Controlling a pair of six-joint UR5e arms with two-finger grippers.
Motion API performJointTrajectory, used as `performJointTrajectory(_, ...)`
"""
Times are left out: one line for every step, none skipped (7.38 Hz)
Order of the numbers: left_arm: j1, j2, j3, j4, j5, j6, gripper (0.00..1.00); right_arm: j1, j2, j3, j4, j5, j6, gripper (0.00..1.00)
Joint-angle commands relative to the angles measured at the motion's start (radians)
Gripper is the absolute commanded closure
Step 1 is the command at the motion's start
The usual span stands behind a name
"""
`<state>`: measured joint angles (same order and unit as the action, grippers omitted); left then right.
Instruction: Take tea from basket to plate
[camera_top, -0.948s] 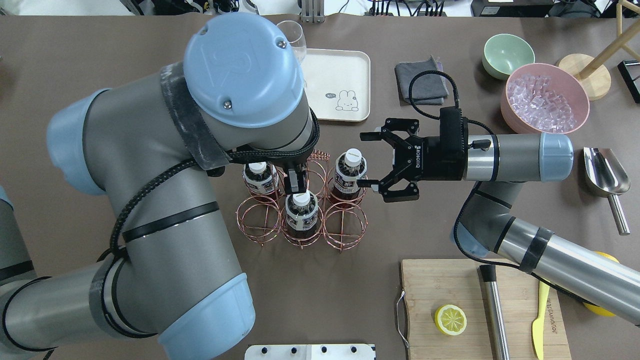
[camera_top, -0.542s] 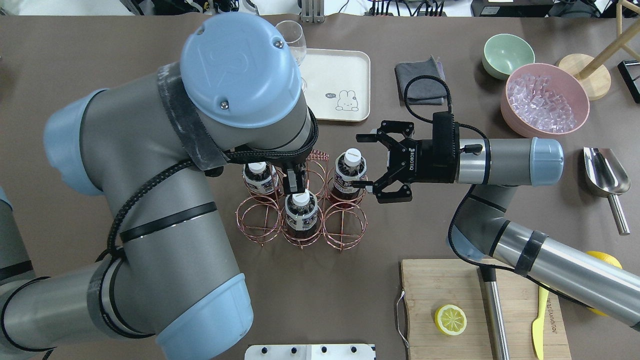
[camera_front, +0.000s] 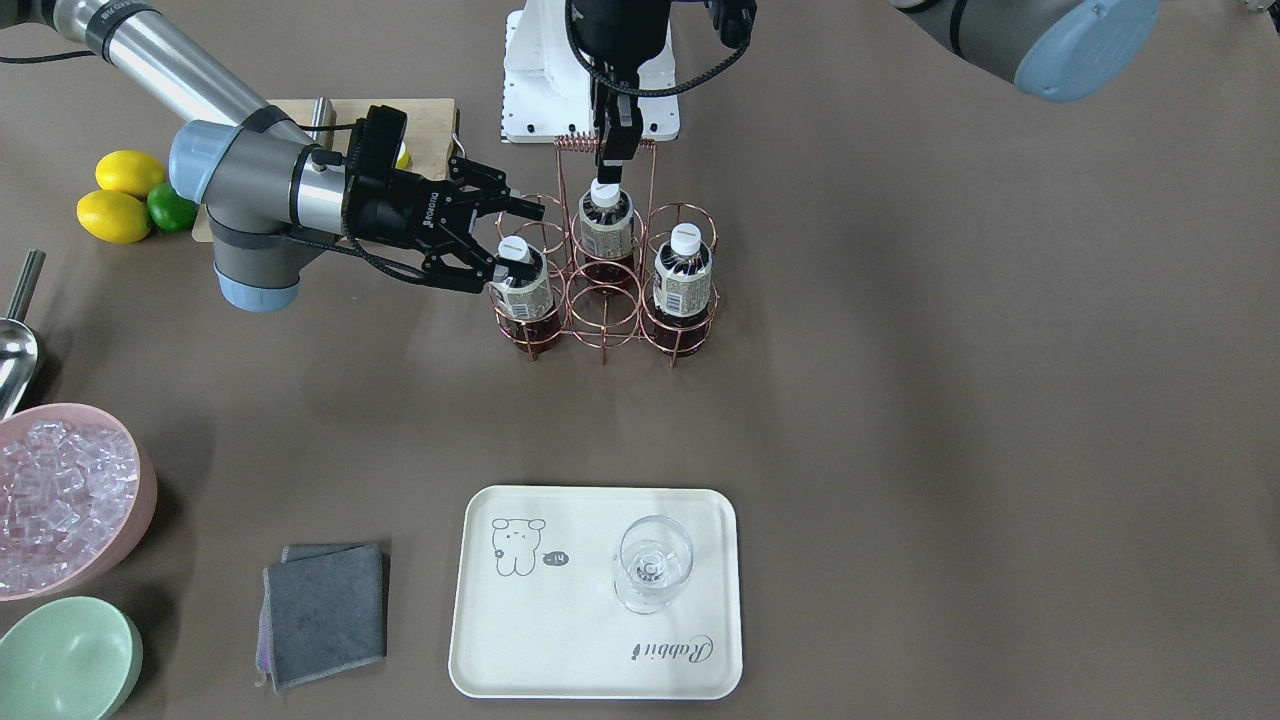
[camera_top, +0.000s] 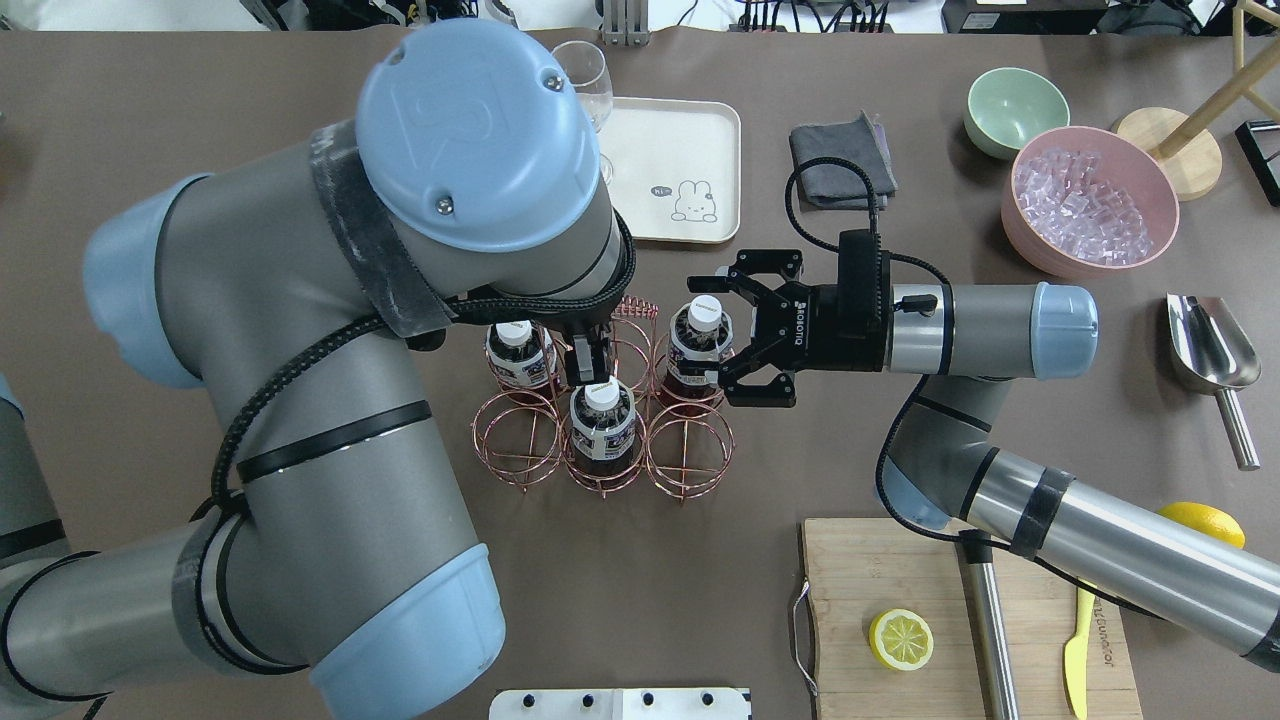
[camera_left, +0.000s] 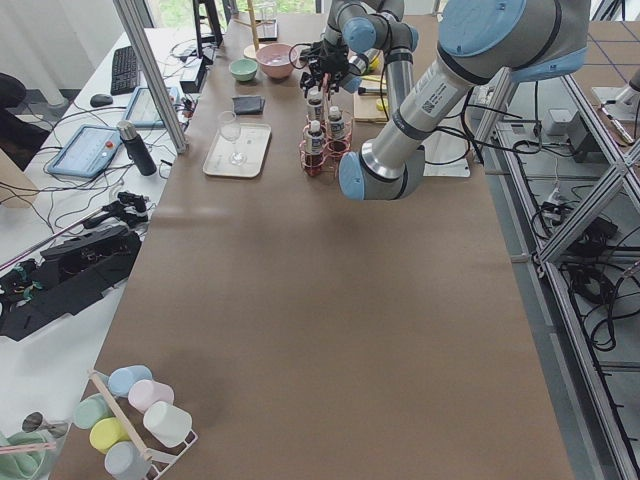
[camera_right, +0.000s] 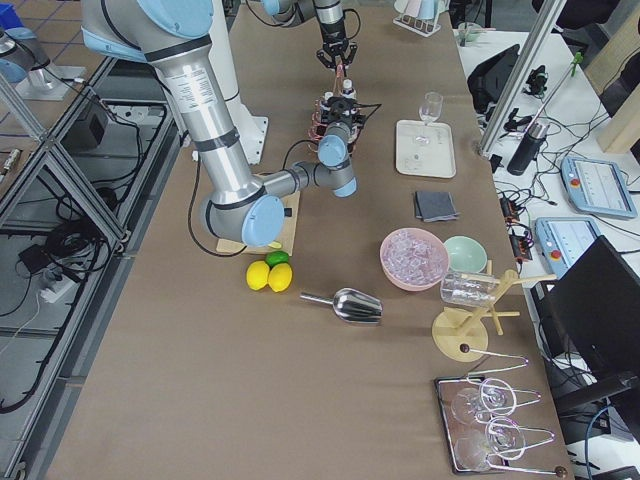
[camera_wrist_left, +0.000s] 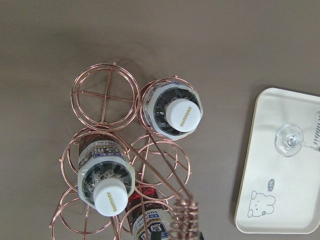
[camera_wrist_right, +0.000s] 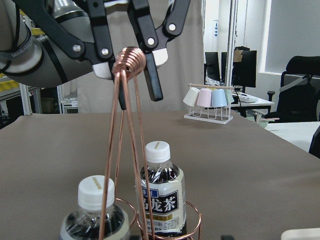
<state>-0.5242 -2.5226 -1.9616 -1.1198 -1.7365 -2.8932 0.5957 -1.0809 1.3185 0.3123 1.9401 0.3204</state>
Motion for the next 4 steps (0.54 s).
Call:
performJointTrajectory(0.0, 0.007, 0.003, 0.0, 0.002, 0.006, 1.0, -0.002, -0.002, 0.005, 0.002, 0.0, 0.0, 0.81)
performJointTrajectory(0.0, 0.007, 0.003, 0.002, 0.002, 0.006, 1.0, -0.001, -0.004, 0.007, 0.002, 0.0, 0.0, 0.99)
performJointTrajectory(0.0, 0.007, 0.004, 0.003, 0.002, 0.006, 1.0, 0.004, -0.005, 0.007, 0.002, 0.0, 0.0, 1.0)
performJointTrajectory(-0.002, 0.008, 0.006, 0.003, 0.0, 0.006, 1.0, 0.012, -0.005, 0.007, 0.002, 0.002, 0.0, 1.0)
